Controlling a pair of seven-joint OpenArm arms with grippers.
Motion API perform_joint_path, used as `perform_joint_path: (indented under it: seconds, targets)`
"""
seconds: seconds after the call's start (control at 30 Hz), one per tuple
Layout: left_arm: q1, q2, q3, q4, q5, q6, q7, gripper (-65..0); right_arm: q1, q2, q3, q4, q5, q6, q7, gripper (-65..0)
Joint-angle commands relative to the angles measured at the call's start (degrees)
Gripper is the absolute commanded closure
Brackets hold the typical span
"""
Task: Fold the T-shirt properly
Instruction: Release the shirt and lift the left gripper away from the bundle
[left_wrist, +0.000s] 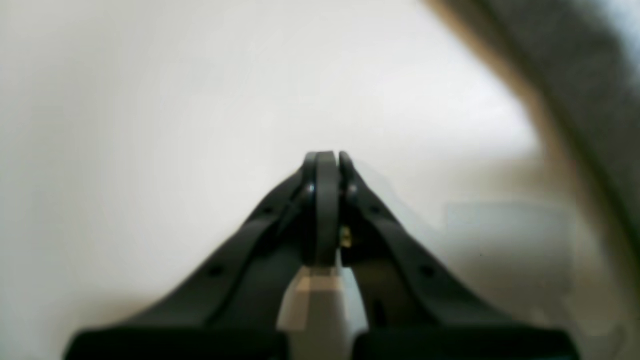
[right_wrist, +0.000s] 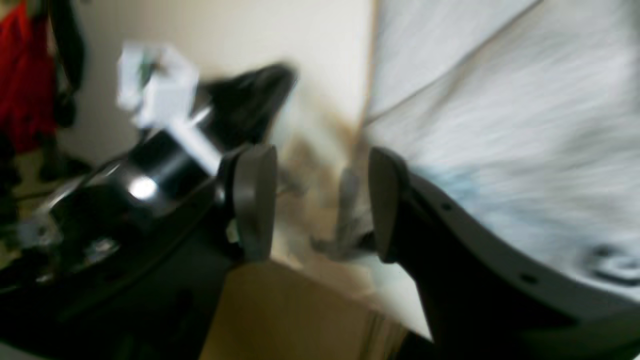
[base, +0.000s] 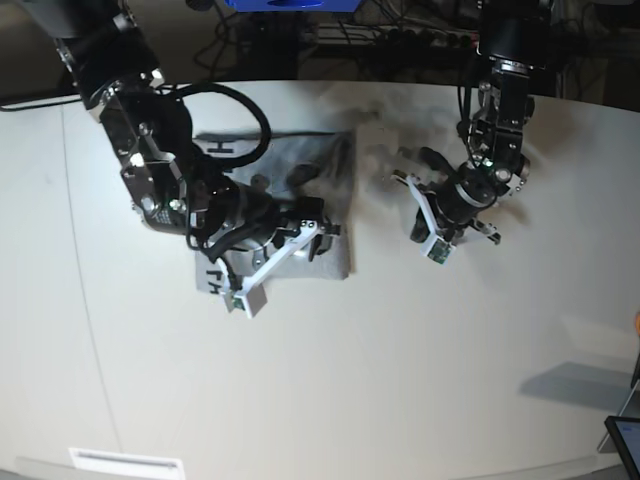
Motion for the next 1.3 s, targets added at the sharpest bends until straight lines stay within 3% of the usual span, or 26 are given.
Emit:
perform_joint_path:
  seconds: [0.0, 0.13, 0.27, 0.3, 0.37, 0.4, 0.47, 0.63, 0.97, 1.13, 1.27]
  targets:
    - [1.3, -1.1, -0.1, -0.4, 2.5, 0.1, 5.0, 0.0, 1.7, 1.4, 1.2, 1.0, 1.2, 0.0, 0.4, -29.7]
    - [4.0, -1.1, -6.5, 0.0, 2.5, 0.0, 4.8, 0.0, 0.3, 6.4, 10.7, 1.0, 6.3, 0.0, 1.1, -29.5]
    - [7.1, -1.1, -13.9, -0.2, 2.8, 0.0, 0.3, 0.0, -4.1, 10.1, 21.3, 0.9, 10.4, 0.0, 2.9, -26.7]
    - [7.7, -1.3, -14.8, -0.3, 2.8, 0.0, -0.2, 0.0, -5.6, 10.6, 22.6, 0.9, 11.0, 0.0, 3.8, -22.1]
    - [8.7, -1.4, -17.3, -0.3, 2.8, 0.0, -0.8, 0.0, -8.8, 11.0, 24.6, 0.7, 12.3, 0.0, 6.7, -3.6]
    - [9.0, -1.4, -18.5, -0.3, 2.8, 0.0, -1.1, 0.0, -10.4, 11.0, 25.2, 0.7, 12.4, 0.0, 8.2, 0.0]
    - [9.6, -1.4, -19.9, -0.3, 2.8, -0.1, -1.6, 0.0, -12.5, 10.9, 25.4, 0.6, 12.5, 0.0, 10.8, -3.0]
    - [9.5, -1.1, -20.5, -0.3, 2.5, -0.1, -1.5, 0.0, -16.1, 10.7, 25.4, -0.7, 12.3, 0.0, 15.2, -0.4]
    - [9.5, -0.9, -20.1, -0.2, 2.5, -0.1, -1.5, 0.0, -16.9, 10.5, 25.2, -3.5, 12.3, 0.0, 15.3, -0.4]
    - [9.5, -0.9, -20.1, -0.2, 2.5, -0.1, -1.5, 0.0, -16.9, 8.8, 24.9, -3.9, 12.3, 0.0, 15.1, -0.4]
    - [9.5, -0.9, -19.9, -0.2, 2.5, -0.1, -1.5, 0.0, -15.7, 8.0, 20.0, -4.1, 12.3, 0.0, 15.4, -0.4]
